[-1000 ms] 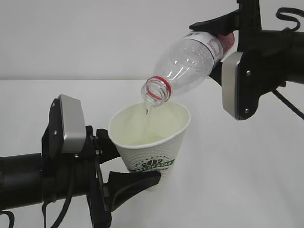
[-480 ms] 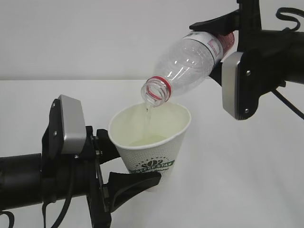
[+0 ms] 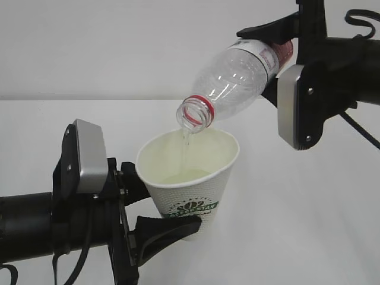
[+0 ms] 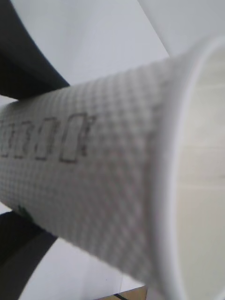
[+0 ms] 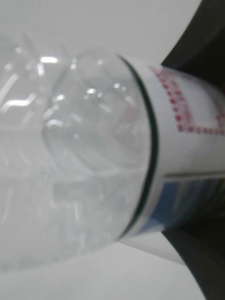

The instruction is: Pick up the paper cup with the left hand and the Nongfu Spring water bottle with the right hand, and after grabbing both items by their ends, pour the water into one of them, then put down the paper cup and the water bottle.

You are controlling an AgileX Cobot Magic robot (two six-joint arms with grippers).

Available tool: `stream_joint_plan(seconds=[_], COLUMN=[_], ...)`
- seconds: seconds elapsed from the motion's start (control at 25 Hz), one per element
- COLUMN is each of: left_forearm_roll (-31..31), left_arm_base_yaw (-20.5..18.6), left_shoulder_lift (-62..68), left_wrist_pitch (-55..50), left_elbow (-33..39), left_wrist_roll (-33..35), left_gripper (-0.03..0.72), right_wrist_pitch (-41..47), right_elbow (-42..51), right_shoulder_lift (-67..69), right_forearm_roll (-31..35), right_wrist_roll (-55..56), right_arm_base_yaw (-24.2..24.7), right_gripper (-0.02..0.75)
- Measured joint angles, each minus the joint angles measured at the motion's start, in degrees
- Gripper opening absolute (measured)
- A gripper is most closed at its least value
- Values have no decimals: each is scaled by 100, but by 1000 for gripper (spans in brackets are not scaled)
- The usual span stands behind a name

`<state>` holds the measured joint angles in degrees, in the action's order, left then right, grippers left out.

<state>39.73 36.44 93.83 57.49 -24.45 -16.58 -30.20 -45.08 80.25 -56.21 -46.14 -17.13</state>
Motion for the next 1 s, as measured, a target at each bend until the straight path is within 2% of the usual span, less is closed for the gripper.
stream_joint_plan(seconds=[1.0], left_forearm_roll=[0], left_arm_base_yaw=[0], left_shoulder_lift=[0], left_wrist_pitch=[0], left_elbow=[0], left_wrist_roll=[0], left_gripper=[470], right_wrist_pitch=[0], right_elbow=[0], right_shoulder_lift=[0], right_forearm_roll=[0], right_wrist_roll=[-96], right_arm_base_yaw=[0], right_gripper=[509])
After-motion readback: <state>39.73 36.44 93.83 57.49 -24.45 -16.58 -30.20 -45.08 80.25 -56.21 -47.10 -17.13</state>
